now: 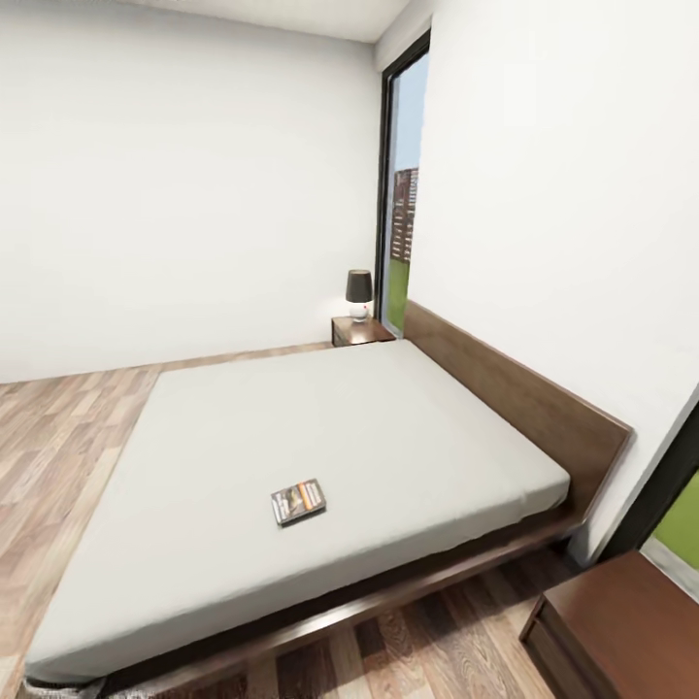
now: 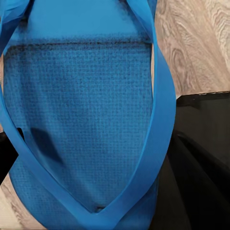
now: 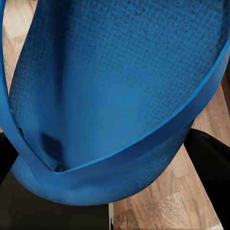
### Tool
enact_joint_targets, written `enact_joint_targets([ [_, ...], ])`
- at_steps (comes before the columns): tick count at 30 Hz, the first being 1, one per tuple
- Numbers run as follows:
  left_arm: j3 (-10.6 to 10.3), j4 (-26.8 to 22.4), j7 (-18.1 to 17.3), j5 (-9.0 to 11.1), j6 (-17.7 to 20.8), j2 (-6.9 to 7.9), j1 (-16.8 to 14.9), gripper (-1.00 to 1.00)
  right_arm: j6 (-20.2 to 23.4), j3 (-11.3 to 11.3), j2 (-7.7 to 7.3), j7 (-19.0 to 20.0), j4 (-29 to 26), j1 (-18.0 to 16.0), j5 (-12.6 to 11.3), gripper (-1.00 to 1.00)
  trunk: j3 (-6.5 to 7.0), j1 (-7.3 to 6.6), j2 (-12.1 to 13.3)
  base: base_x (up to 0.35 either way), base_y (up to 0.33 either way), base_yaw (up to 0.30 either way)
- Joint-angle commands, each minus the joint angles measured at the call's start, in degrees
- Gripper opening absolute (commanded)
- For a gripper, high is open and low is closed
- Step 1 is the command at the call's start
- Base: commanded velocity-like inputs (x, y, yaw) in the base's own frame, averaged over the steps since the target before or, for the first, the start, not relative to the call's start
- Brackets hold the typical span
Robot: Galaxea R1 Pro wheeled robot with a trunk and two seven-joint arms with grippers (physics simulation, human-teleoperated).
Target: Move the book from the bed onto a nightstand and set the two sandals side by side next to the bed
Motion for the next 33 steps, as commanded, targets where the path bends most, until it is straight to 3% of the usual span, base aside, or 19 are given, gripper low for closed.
enact_joint_targets([
  [1,-0.51,0.09,0.22,0.60,-0.23,-0.01,-0.07,-1.00,-0.19,0.33,0.00,-0.18,0.05,-0.04,-0.20,-1.00,-0.12,0.03,-0.12,0.000,0.000,0.289],
  [33,-0.46,0.09,0.13,0.72,-0.31,0.02,-0.07,-1.00,-0.19,0.42,0.32,-0.18,0.81,-0.04,-0.20,-1.00,-0.12,0.03,-0.12,0.000,0.000,0.290],
])
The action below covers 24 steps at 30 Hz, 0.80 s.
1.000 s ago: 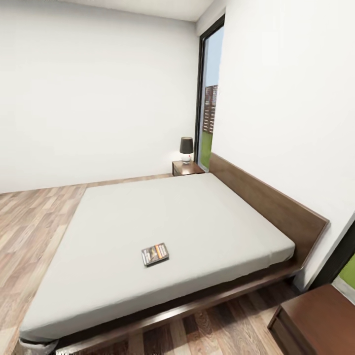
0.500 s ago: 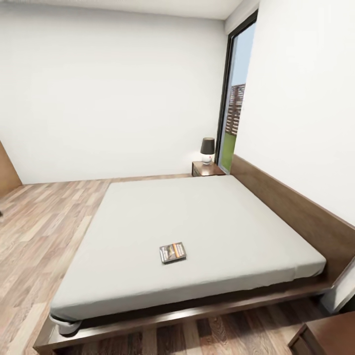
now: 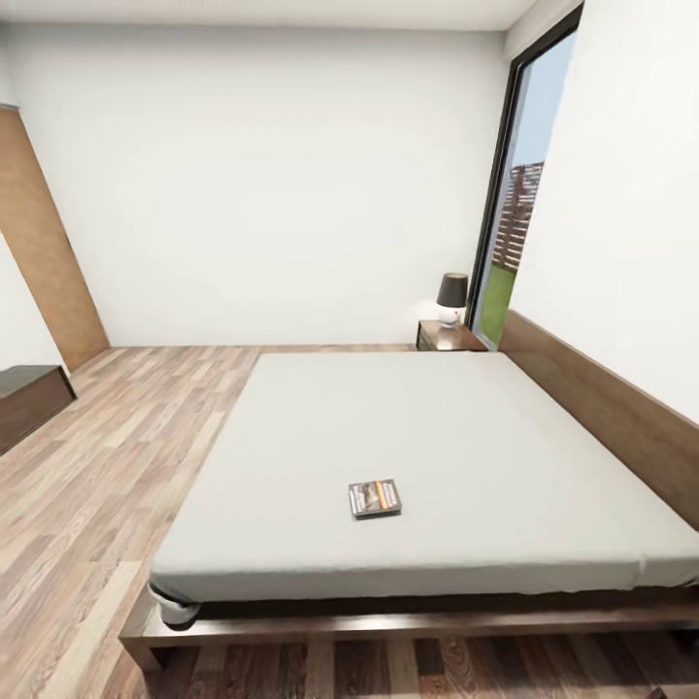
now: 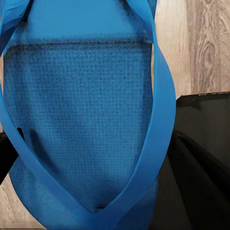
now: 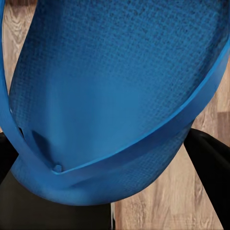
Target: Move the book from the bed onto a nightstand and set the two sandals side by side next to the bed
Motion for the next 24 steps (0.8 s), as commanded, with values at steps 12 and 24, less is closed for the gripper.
enact_joint_targets([
  [12,-0.50,0.08,0.11,0.65,-0.23,-0.01,-0.07,-1.00,-0.27,0.32,0.13,-0.07,0.84,-0.07,-0.20,-1.00,-0.12,0.03,-0.12,0.000,0.000,0.290],
  [24,-0.39,0.02,-0.02,0.73,-0.21,0.13,-0.07,-1.00,-0.27,0.33,0.23,1.41,0.86,0.46,-0.20,-1.00,-0.12,0.03,-0.12,0.000,0.000,0.278],
])
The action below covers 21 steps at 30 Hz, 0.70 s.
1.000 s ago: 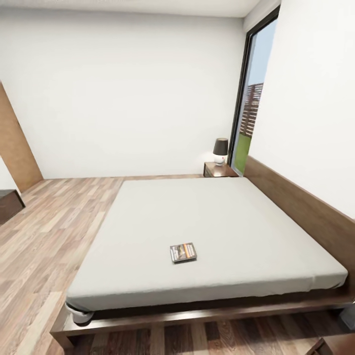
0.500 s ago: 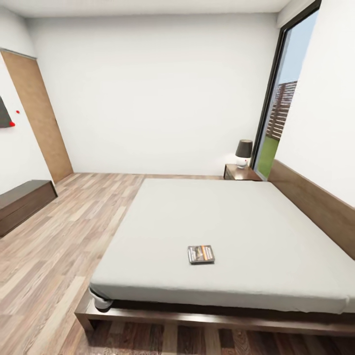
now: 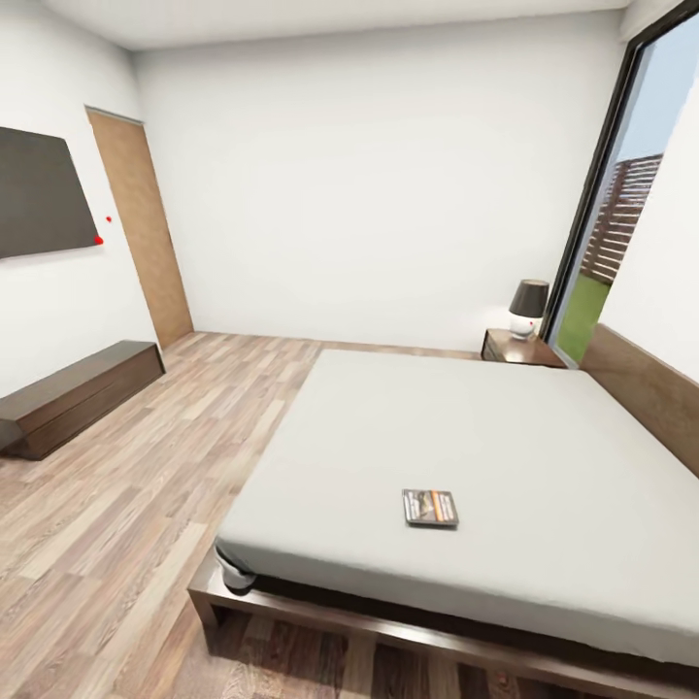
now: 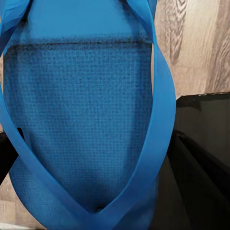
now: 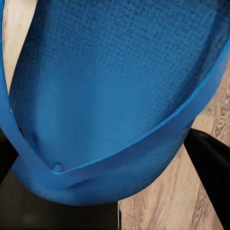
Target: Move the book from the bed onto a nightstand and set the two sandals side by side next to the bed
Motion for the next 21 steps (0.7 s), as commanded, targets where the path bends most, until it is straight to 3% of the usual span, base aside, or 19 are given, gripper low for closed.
enact_joint_targets([
  [1,-0.51,0.07,0.20,0.58,-0.22,-0.01,-0.07,-1.00,-0.35,0.34,0.03,-0.07,0.19,0.00,-0.20,-1.00,-0.13,0.03,-0.13,0.000,0.000,0.221],
  [14,-0.58,0.06,0.19,0.52,-0.17,0.03,-0.07,-1.00,-0.35,0.34,0.12,0.39,0.22,0.24,-0.20,-1.00,-0.13,0.03,-0.13,0.000,0.000,0.060],
  [21,-0.70,0.00,0.12,0.36,-0.23,0.10,-0.07,-1.00,-0.35,0.27,-0.13,5.18,0.19,0.36,-0.12,-1.00,-0.13,0.03,-0.13,0.000,0.000,0.001],
])
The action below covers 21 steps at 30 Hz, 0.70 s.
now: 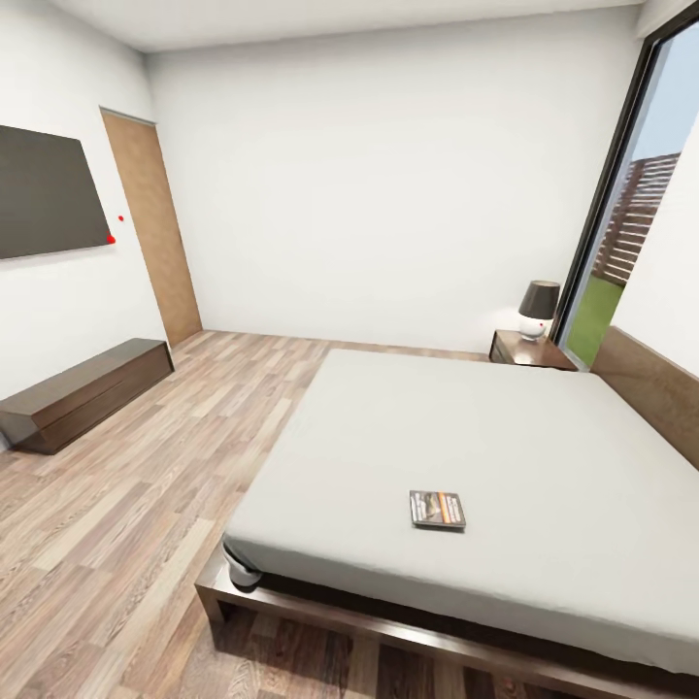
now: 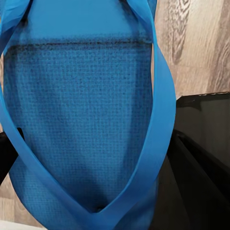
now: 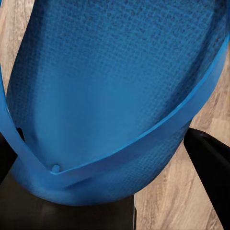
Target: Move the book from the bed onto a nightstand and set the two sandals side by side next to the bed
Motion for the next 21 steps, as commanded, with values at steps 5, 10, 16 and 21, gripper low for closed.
enact_joint_targets([
  [5,-0.58,0.04,0.15,0.58,-0.24,0.05,-0.06,-1.00,-0.36,0.26,-0.06,0.79,0.19,0.06,-0.22,-1.00,-0.13,0.03,-0.12,0.000,0.000,0.000],
  [10,-0.60,0.03,0.12,0.58,-0.24,0.02,-0.06,-1.00,-0.36,0.26,-0.07,1.00,0.19,0.21,-0.22,-1.00,-0.13,0.03,-0.12,0.000,0.000,0.000],
  [16,-0.60,0.03,0.11,0.58,-0.24,0.02,-0.06,-1.00,-0.36,0.26,-0.08,1.06,0.22,0.23,-0.22,-1.00,-0.13,0.03,-0.12,0.000,0.000,0.000],
  [21,-0.71,0.03,0.11,0.55,-0.24,0.02,-0.06,-1.00,-0.36,0.33,-0.07,1.12,0.20,0.41,-0.22,-1.00,-0.13,0.03,-0.12,0.000,0.000,0.000],
])
